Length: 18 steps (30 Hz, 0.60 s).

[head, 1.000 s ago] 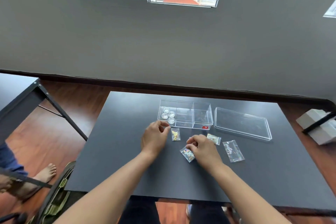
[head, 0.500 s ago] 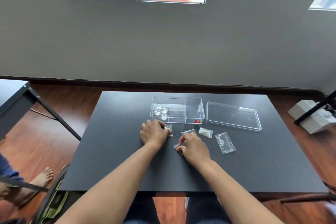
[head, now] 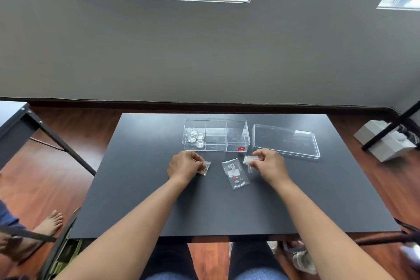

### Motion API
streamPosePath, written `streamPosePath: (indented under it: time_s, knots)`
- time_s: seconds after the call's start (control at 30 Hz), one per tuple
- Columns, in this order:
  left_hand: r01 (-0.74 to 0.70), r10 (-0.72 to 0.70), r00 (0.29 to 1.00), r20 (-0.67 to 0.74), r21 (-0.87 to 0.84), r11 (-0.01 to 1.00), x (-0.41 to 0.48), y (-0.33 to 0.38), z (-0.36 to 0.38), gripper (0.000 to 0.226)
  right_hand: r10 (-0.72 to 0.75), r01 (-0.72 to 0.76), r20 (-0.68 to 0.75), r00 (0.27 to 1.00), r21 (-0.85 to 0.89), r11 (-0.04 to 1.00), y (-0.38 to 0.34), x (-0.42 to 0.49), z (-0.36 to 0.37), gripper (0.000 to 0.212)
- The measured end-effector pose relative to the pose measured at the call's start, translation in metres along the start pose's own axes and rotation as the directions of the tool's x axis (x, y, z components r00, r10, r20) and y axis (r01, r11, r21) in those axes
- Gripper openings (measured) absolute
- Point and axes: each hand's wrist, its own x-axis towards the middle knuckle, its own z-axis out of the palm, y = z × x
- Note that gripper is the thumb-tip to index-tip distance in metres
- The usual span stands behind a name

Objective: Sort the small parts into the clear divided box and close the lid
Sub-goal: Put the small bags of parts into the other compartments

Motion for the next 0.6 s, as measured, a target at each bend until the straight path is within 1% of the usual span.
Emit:
streamPosePath:
  time_s: [0.03, 0.1, 0.17, 0.23, 0.4, 0.6]
  knots:
    - [0.005, -0.005, 1.000, 0.005, 0.004, 1.000, 0.000, 0.001, 0.000, 0.005, 0.000, 0.002, 0.023, 1.000, -0.054, 0.999, 0.001, 0.005, -0.004, 0.037]
    - [0.016, -0.016, 1.000, 0.018, 0.010, 1.000, 0.000, 0.002, 0.000, 0.004, -0.008, 0.020, 0.074, 0.997, -0.161, 0.987, 0.000, 0.012, -0.007, 0.044]
    - [0.023, -0.023, 0.999, 0.022, 0.015, 1.000, 0.000, 0.003, 0.000, 0.006, 0.004, 0.024, 0.113, 0.994, -0.247, 0.969, -0.002, 0.015, -0.006, 0.045]
    - [0.022, -0.023, 0.999, 0.025, 0.020, 1.000, 0.000, 0.003, 0.000, 0.008, 0.030, 0.009, 0.129, 0.991, -0.290, 0.957, -0.003, 0.016, -0.005, 0.042]
    - [-0.029, 0.028, 0.998, 0.047, 0.025, 0.999, 0.000, 0.004, -0.003, 0.003, 0.044, -0.001, 0.126, 0.991, -0.325, 0.946, -0.003, 0.018, -0.005, 0.022]
    - [-0.137, 0.142, 0.989, 0.049, -0.105, 0.985, 0.009, 0.026, -0.021, 0.015, -0.023, 0.054, 0.111, 0.994, -0.280, 0.958, -0.001, 0.014, -0.005, 0.018]
